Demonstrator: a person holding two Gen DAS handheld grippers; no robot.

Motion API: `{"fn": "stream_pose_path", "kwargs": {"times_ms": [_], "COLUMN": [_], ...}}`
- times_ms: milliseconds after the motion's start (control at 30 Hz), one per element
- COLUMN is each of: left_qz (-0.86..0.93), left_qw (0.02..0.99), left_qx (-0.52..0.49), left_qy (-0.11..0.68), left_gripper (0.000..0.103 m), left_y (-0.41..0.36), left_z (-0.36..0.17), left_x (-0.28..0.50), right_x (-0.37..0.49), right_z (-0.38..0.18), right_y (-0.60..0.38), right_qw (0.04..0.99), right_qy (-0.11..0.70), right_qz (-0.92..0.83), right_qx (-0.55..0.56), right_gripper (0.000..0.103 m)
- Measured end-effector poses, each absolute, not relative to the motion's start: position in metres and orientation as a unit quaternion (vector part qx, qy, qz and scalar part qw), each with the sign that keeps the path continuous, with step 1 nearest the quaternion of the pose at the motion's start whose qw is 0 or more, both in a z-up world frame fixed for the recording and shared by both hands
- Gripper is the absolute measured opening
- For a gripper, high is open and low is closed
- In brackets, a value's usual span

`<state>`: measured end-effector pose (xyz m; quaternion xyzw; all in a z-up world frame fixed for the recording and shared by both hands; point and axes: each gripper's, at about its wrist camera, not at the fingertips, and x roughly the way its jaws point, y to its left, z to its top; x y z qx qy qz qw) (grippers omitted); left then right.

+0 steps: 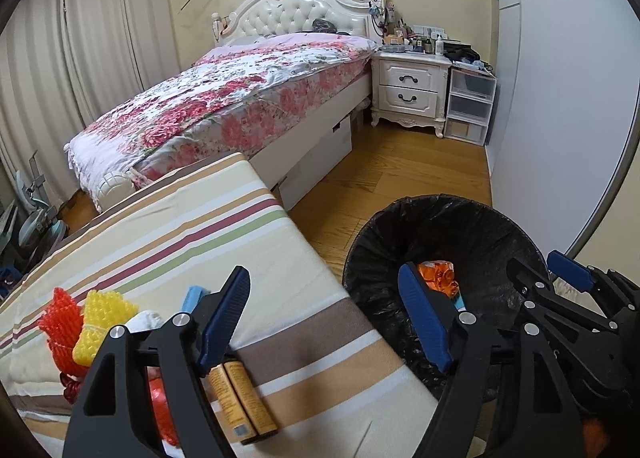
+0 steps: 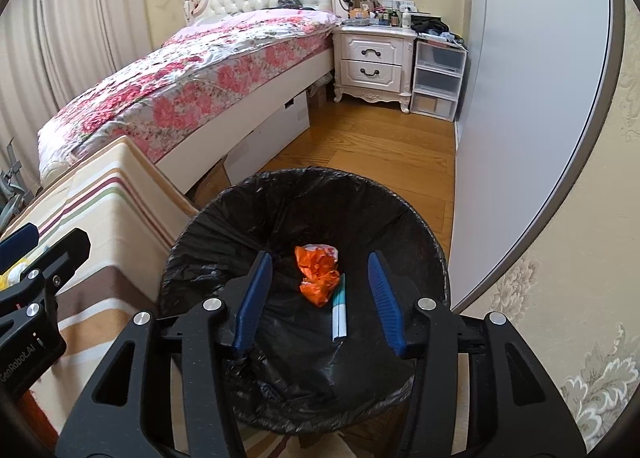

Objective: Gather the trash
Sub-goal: 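Move both open grippers back over the cluttered sheet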

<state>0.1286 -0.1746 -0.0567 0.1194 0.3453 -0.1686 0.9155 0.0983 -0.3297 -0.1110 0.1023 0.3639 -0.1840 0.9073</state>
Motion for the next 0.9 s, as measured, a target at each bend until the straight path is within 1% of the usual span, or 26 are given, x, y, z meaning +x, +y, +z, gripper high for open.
{"fn": "stream_pose_path", "kwargs": {"times_ms": [67, 167, 333, 667, 900], "left_qz": [-0.162, -0.150, -0.121, -0.056, -0.042], "left_qw": [0.916, 0.918, 0.924, 0.927, 0.923], "left_qx": [0.115, 0.110, 0.104, 0.084, 0.085], "left_qy": [0.348, 0.350, 0.346, 0.362, 0.373], "left_gripper": [0.074, 0.074, 0.074, 0.074, 0.074], "left_y": [-0.162, -0.145, -0.106, -0.033, -0.011], "left_z": [-0.055, -0.052, -0.049, -0.059, -0.071], "left_x": [0.121, 0.110, 0.088, 0.056, 0.043], "right_x": [0.090, 0.078, 0.059, 0.034, 0.025], "right_z": [-0.109, -0.107, -0.103, -0.102, -0.110], "right_y": [-0.320, -0.306, -0.278, -0.214, -0.182], "right_qw": [0.910, 0.912, 0.916, 0.922, 0.920], "right_qy": [0.364, 0.365, 0.369, 0.377, 0.388], "right_qz": [-0.174, -0.162, -0.136, -0.073, -0.041], "right_qx": [0.099, 0.091, 0.078, 0.057, 0.038], "right_gripper": [0.050, 0.055, 0.055, 0.055, 0.056]}}
